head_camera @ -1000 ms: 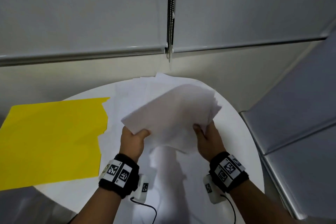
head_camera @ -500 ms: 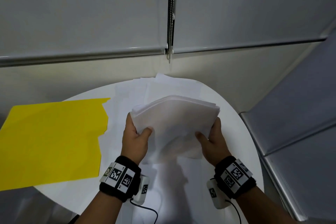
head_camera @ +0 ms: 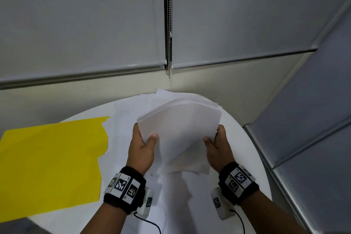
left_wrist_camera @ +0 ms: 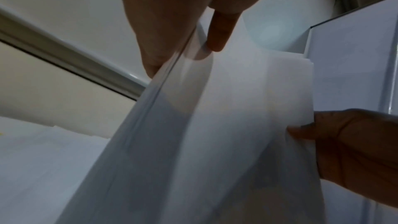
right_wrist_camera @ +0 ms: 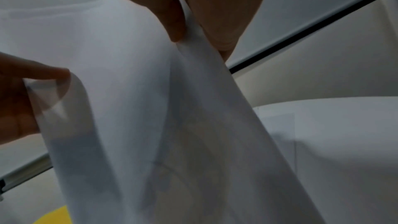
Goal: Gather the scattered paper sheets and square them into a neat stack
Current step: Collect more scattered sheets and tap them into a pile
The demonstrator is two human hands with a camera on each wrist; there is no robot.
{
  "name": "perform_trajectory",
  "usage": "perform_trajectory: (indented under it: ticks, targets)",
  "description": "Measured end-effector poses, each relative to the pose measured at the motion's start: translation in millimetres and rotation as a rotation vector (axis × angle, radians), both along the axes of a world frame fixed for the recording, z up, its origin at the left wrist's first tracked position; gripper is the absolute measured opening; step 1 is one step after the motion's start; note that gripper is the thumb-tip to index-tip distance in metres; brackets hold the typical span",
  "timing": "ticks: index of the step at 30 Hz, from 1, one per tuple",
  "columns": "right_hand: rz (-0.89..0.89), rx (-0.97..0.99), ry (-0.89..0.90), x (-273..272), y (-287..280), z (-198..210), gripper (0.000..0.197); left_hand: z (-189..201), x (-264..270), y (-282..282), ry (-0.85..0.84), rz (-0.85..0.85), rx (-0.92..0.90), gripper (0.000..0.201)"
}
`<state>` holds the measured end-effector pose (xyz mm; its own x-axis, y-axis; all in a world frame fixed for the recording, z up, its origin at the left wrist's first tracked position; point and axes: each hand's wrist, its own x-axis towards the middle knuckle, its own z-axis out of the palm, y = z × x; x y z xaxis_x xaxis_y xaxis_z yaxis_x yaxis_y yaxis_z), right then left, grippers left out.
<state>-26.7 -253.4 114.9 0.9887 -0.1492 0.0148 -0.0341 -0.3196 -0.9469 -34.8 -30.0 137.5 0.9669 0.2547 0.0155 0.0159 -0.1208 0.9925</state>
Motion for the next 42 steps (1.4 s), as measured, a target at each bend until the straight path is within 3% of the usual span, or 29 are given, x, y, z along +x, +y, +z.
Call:
perform_trajectory:
  ticks: [6,12,15,18,22,28,33,37,42]
  targets:
    - [-0.043,0.090,-0.022,5,-1,12,0.055,3,10,8,0.024,-0.017,-0.013,0.049]
    - [-0.074,0.246,-0.064,7,-11,15,0.061,8,17,10,0.022,-0.054,-0.032,0.051]
    - [-0.043,0.308,0.026,11,-9,7,0.064,7,23,6,0.100,-0.046,-0.101,0.058]
    - [0.014,0.292,0.136,13,-8,-10,0.056,-12,30,7,0.213,-0.057,-0.181,0.070]
    - [0.043,0.168,0.189,13,-5,-32,0.055,-32,33,4,0.336,-0.101,-0.123,0.060]
    - [-0.062,0.184,0.096,14,-2,-28,0.039,-33,35,-2,0.283,-0.049,-0.141,0.049]
    - [-0.064,0.236,0.174,0,-7,-43,0.035,-54,24,1,0.375,-0.144,-0.071,0.035]
    - [-0.043,0.218,0.253,-1,-4,-52,0.017,-67,14,-3,0.418,-0.102,-0.059,0.033]
    - [-0.060,0.146,0.301,4,-16,-57,0.010,-68,15,-16,0.353,-0.190,0.010,0.034]
